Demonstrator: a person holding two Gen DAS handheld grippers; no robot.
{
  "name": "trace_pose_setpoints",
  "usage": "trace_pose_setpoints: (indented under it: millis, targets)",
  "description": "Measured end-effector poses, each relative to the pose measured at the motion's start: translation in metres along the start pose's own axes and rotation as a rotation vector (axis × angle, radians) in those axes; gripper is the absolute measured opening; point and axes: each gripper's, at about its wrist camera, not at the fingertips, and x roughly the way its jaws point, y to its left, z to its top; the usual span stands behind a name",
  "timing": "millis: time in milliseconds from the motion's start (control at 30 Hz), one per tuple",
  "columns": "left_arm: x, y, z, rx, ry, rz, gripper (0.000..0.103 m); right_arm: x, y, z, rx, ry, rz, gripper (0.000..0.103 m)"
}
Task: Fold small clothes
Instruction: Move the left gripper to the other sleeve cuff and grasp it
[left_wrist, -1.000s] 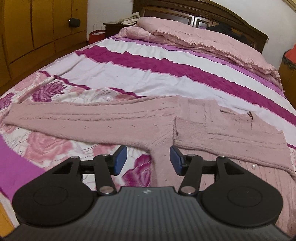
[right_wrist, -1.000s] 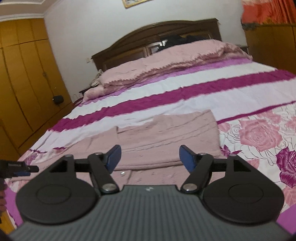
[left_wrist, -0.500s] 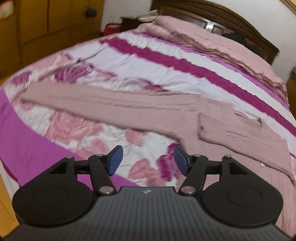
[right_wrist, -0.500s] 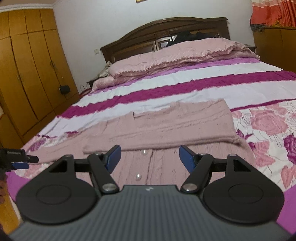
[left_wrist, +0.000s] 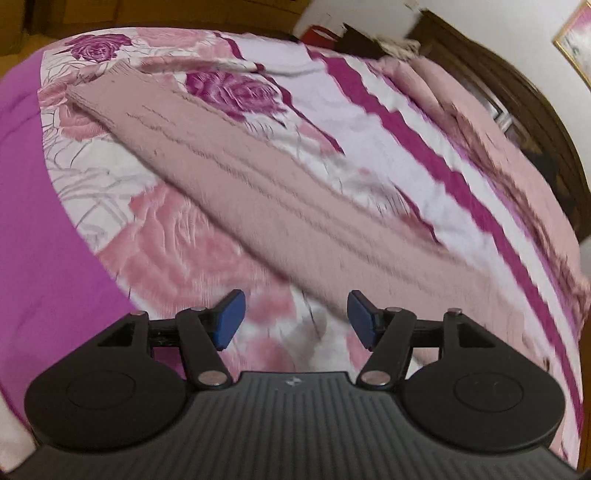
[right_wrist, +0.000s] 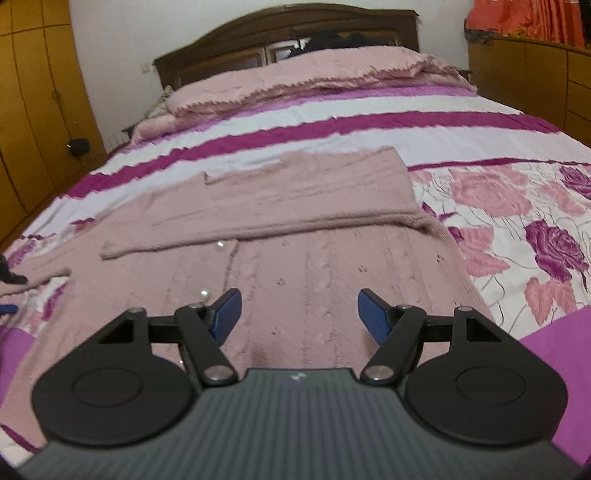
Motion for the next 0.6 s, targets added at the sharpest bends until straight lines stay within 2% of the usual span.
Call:
trace_pose_setpoints:
  millis: [500,600]
  targets:
    - [0.048,0.001,0.046,-0.045,-0.129,0.054,0.069,0.010,-0.002,-0.008,0.007,0.035,-0.006,0.071]
    - [0.053,-0.002,0.050,-0.014,-0.151,0.060,0.069,0.012,-0.004,-0.009,0.019,0.040,-0.005,0.071]
